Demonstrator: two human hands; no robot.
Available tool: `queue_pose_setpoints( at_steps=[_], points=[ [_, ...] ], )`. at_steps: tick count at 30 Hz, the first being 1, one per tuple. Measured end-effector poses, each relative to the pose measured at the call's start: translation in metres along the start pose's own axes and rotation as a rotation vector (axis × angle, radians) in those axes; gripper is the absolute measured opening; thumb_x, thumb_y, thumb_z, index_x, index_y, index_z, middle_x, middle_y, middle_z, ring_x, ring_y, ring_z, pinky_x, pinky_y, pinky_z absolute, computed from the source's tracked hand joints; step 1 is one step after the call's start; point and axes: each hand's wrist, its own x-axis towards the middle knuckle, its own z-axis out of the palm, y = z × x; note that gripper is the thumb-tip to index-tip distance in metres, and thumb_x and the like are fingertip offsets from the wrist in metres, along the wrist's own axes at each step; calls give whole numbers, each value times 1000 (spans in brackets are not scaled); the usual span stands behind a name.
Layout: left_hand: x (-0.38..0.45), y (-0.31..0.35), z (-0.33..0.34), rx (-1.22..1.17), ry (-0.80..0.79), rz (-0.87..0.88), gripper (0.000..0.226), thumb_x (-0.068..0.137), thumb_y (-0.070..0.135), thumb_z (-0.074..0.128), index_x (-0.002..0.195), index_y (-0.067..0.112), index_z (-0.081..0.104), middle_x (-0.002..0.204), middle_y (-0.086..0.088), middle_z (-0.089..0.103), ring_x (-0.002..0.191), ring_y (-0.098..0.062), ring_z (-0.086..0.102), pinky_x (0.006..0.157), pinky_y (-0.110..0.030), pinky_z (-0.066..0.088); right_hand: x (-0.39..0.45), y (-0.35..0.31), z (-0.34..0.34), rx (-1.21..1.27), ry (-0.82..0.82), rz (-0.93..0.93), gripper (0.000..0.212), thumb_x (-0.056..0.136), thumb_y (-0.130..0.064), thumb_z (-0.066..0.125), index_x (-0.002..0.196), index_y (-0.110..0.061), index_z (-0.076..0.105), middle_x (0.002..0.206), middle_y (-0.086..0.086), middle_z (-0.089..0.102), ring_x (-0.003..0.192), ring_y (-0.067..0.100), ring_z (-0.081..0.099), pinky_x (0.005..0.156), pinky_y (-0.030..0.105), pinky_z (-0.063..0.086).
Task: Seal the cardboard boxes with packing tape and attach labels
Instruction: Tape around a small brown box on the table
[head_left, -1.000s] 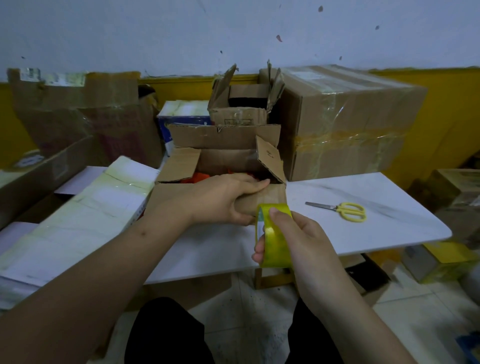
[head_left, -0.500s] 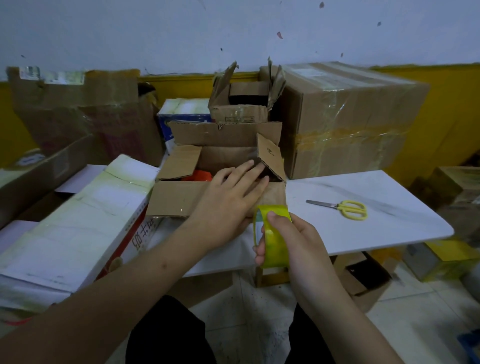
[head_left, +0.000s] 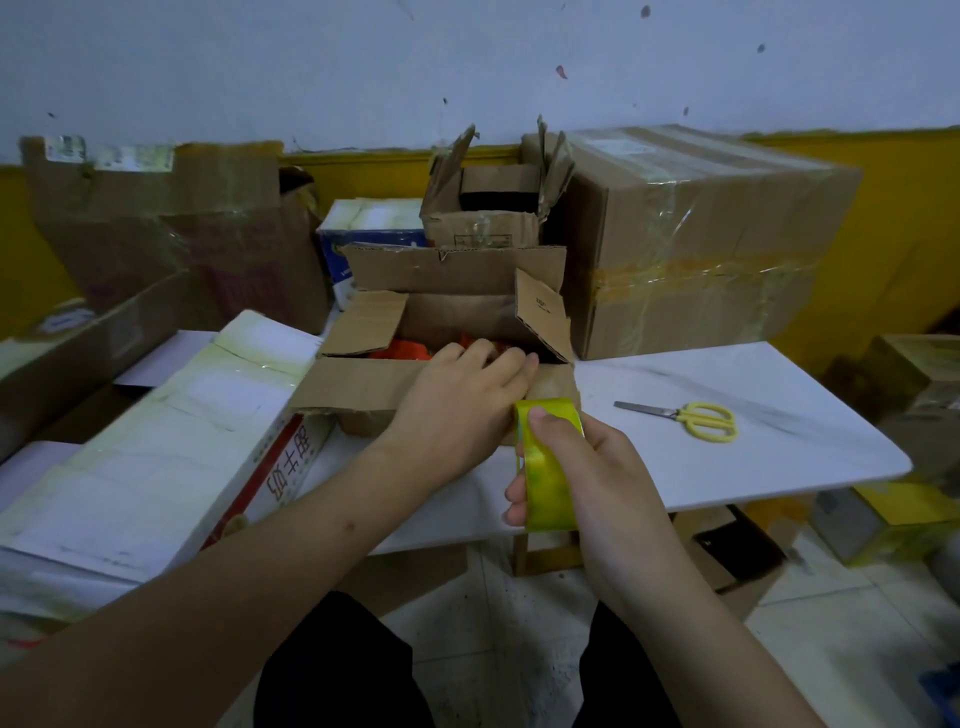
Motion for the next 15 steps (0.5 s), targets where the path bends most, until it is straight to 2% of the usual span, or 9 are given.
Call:
queue_pose_setpoints(
  at_steps=[5, 7, 10, 12, 15],
  points=[
    [11, -9, -11, -70, -78, 16, 43, 81, 11, 72, 124, 9, 68, 105, -8, 70, 77, -29, 64, 57, -38, 51, -3, 0, -1, -35, -9, -69, 27, 99, -28, 53, 83, -7, 60, 56, 11, 64, 49, 20, 61, 51, 26, 53],
    [18, -12, -20, -116, -165, 4, 40, 90, 13, 63, 129, 15, 65, 112, -5, 67, 84, -28, 63, 61, -38, 50, -2, 2, -2, -40, -14, -111, 27, 100, -25, 52, 83, -6, 59, 57, 12, 63, 49, 20, 61, 50, 24, 52],
    [33, -19, -32, -147, -334, 7, 35, 103, 31, 47, 135, 27, 60, 124, 4, 60, 102, -21, 61, 71, -37, 51, 1, 11, -5, -47, -31, -178, 26, 100, -24, 50, 83, -7, 58, 59, 12, 62, 52, 20, 62, 53, 21, 52],
    [45, -30, -35, -201, -422, 45, 32, 103, 38, 46, 128, 28, 65, 121, 7, 62, 102, -16, 62, 73, -34, 52, 6, 18, -7, -65, -55, -223, 27, 98, -29, 50, 85, -7, 58, 60, 10, 64, 56, 19, 63, 58, 19, 52],
    [58, -44, -36, -309, -526, 46, 23, 100, 34, 53, 108, 24, 71, 105, 3, 68, 90, -17, 64, 76, -41, 54, 17, 27, -11, -118, -90, -306, 36, 98, -38, 52, 87, -5, 58, 65, 11, 66, 62, 16, 66, 64, 18, 51]
  ],
)
